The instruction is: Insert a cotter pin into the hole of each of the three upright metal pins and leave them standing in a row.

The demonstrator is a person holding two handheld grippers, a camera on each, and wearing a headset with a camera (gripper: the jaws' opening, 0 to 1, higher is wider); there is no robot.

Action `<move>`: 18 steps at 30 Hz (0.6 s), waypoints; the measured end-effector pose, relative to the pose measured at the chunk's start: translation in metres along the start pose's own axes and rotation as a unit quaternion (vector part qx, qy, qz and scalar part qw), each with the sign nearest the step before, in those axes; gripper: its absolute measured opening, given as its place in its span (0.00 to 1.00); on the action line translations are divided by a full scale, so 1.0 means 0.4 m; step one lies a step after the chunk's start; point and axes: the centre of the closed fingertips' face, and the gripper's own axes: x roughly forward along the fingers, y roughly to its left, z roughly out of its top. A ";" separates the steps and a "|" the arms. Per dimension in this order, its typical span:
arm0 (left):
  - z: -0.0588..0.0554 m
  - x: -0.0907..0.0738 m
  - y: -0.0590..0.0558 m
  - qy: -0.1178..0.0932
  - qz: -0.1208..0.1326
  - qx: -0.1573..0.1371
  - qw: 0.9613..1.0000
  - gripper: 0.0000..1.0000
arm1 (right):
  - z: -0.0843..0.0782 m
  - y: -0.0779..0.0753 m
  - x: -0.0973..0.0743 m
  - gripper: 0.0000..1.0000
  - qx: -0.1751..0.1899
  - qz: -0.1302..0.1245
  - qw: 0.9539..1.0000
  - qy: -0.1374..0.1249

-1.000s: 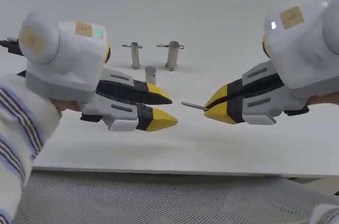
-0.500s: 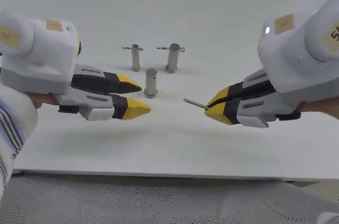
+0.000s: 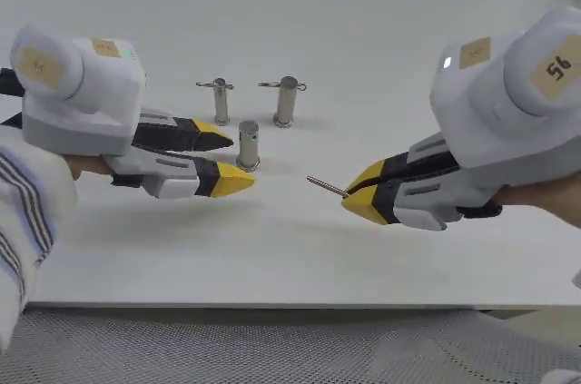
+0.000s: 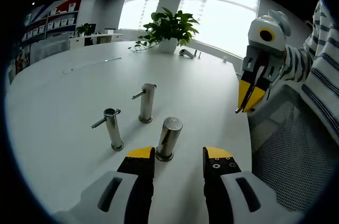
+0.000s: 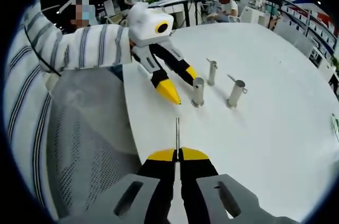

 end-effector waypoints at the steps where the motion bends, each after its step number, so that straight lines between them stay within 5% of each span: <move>1: 0.002 0.008 0.000 0.000 -0.001 0.005 1.000 0.35 | -0.001 0.001 0.000 0.03 0.001 0.000 1.000 0.000; 18: 0.005 0.043 0.006 0.006 -0.003 0.020 1.000 0.27 | 0.001 -0.001 -0.007 0.03 0.011 -0.007 1.000 -0.002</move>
